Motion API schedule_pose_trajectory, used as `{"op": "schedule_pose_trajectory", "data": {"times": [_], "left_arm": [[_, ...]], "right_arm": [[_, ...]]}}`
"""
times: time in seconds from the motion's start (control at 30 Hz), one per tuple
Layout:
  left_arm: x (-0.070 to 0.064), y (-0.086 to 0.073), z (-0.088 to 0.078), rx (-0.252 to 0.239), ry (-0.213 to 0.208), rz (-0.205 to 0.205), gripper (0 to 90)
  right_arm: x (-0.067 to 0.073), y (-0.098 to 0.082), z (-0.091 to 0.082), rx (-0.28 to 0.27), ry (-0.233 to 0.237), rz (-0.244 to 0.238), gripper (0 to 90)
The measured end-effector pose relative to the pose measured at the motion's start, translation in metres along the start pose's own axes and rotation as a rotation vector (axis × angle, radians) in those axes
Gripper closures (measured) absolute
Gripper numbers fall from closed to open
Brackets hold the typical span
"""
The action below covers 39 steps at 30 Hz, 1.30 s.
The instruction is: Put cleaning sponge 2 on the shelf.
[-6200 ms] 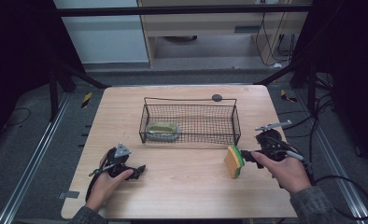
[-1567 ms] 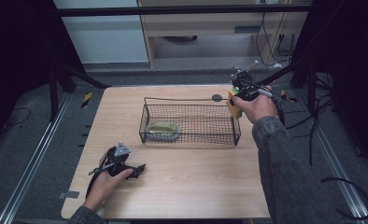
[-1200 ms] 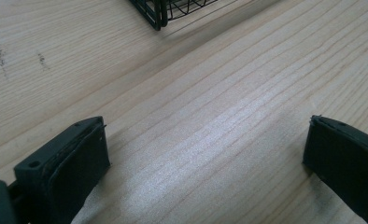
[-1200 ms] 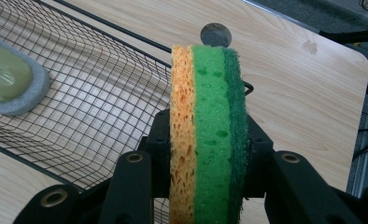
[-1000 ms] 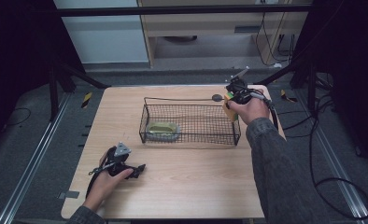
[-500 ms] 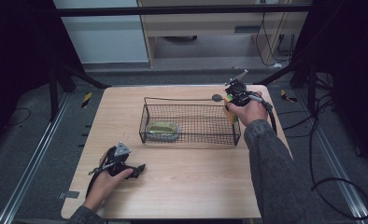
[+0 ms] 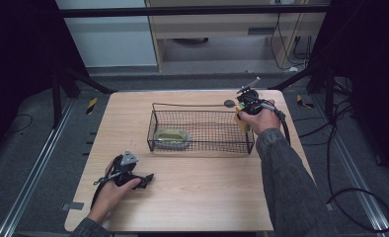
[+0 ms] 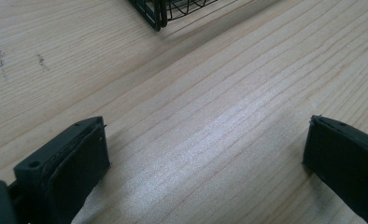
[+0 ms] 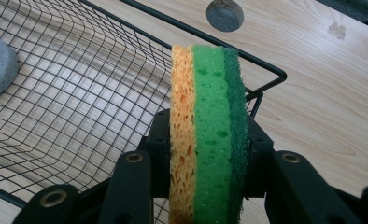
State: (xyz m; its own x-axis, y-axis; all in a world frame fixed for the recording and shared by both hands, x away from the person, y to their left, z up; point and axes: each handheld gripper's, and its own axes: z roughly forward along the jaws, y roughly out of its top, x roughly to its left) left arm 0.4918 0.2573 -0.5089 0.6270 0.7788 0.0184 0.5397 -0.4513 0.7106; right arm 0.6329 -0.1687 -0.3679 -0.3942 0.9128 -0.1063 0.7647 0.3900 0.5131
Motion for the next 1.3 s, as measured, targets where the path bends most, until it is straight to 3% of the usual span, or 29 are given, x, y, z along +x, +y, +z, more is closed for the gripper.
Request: {"op": "schedule_pose_trajectory", "data": {"times": [1.3], "left_arm": [[0.0, 0.0, 0.0, 0.001, -0.001, 0.003, 0.0]], "right_arm": [[0.004, -0.01, 0.041, 0.075, -0.015, 0.006, 63.7]]}}
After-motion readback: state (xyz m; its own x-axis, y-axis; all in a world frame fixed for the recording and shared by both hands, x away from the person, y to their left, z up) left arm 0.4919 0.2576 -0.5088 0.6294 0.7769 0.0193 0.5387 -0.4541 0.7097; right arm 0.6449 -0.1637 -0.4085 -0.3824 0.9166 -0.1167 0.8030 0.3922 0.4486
